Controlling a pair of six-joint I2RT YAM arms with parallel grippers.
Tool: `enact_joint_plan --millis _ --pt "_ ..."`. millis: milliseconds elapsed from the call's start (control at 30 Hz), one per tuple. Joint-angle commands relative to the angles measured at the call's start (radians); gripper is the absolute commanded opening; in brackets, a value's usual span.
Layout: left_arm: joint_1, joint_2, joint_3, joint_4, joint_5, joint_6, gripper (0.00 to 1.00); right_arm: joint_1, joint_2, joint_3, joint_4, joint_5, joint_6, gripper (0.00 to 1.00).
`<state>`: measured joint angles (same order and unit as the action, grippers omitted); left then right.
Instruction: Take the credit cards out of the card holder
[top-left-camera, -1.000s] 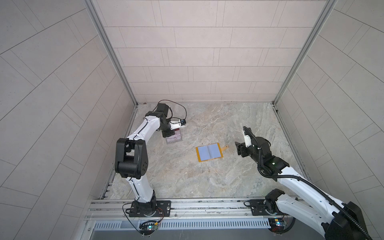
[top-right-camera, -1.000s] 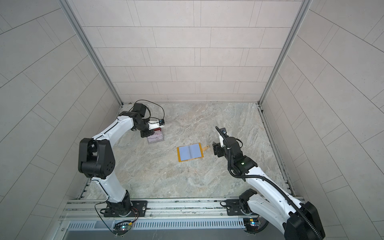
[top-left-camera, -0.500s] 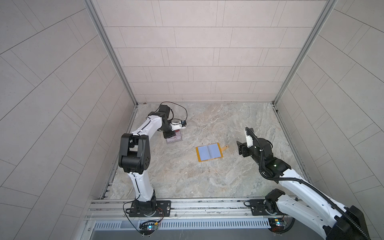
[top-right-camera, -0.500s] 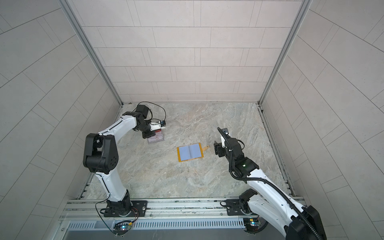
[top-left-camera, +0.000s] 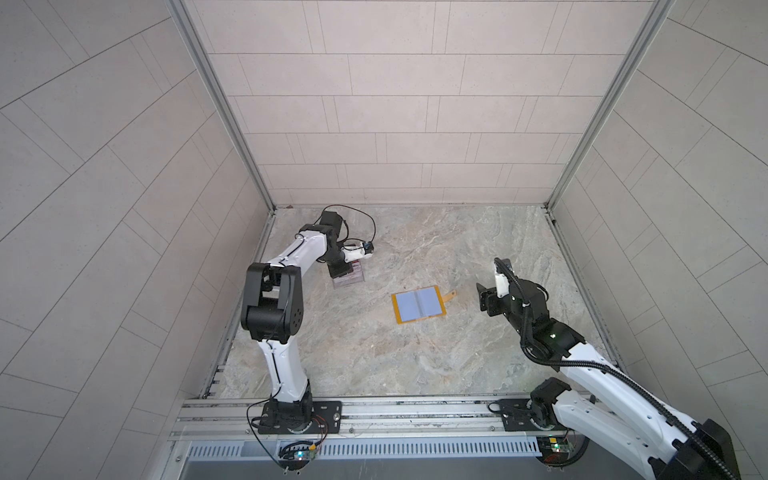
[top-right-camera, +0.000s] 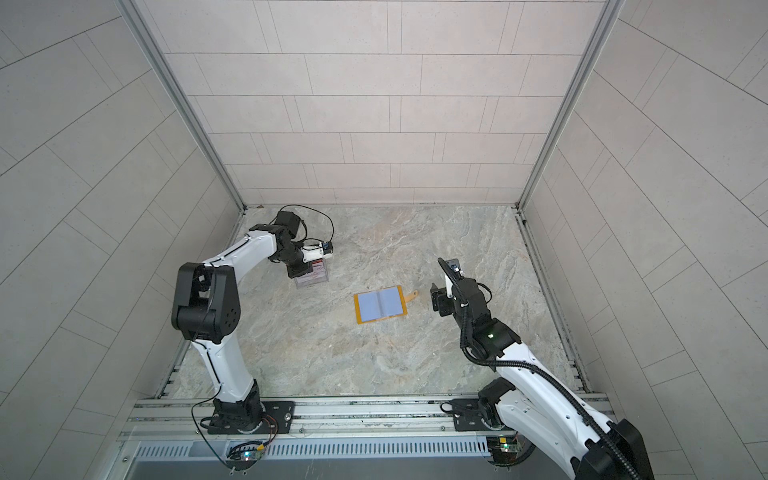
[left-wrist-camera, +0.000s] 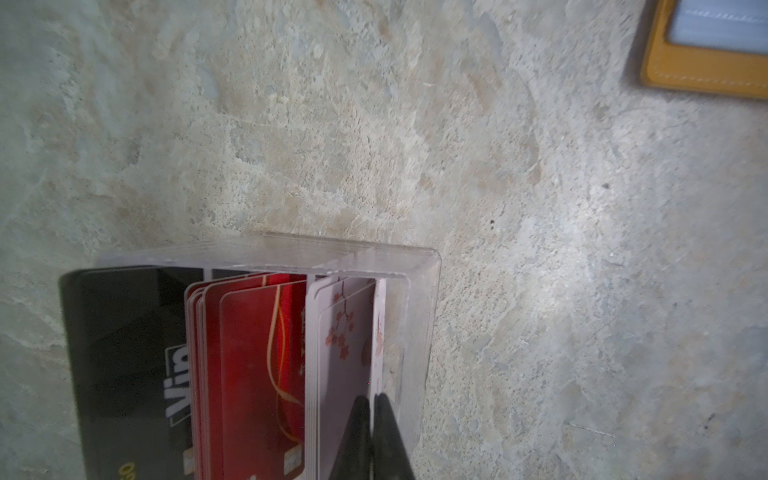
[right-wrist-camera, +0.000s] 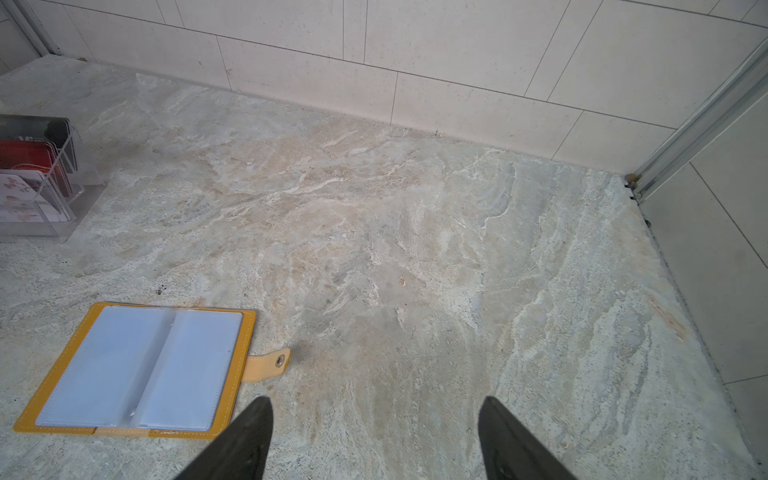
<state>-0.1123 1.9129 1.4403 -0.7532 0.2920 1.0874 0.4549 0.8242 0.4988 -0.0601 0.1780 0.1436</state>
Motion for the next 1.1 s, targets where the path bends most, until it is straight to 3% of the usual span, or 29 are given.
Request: enact_joint_plan --millis 0,933,1067 --pt "0.004 0.015 0.025 0.003 0.013 -0.019 0.04 -0.004 -0.020 -0.015 0.018 0.013 0.005 0.80" --pt "0.004 -0.005 0.015 0.051 0.022 -0.092 0.21 -0.005 -0.021 -0.020 0.011 -0.015 -0.004 0.80" --pt "0.005 -0.049 -0.011 0.092 -0.004 -0.113 0.31 -0.007 -0.008 -0.010 0.006 -0.023 -0.009 0.80"
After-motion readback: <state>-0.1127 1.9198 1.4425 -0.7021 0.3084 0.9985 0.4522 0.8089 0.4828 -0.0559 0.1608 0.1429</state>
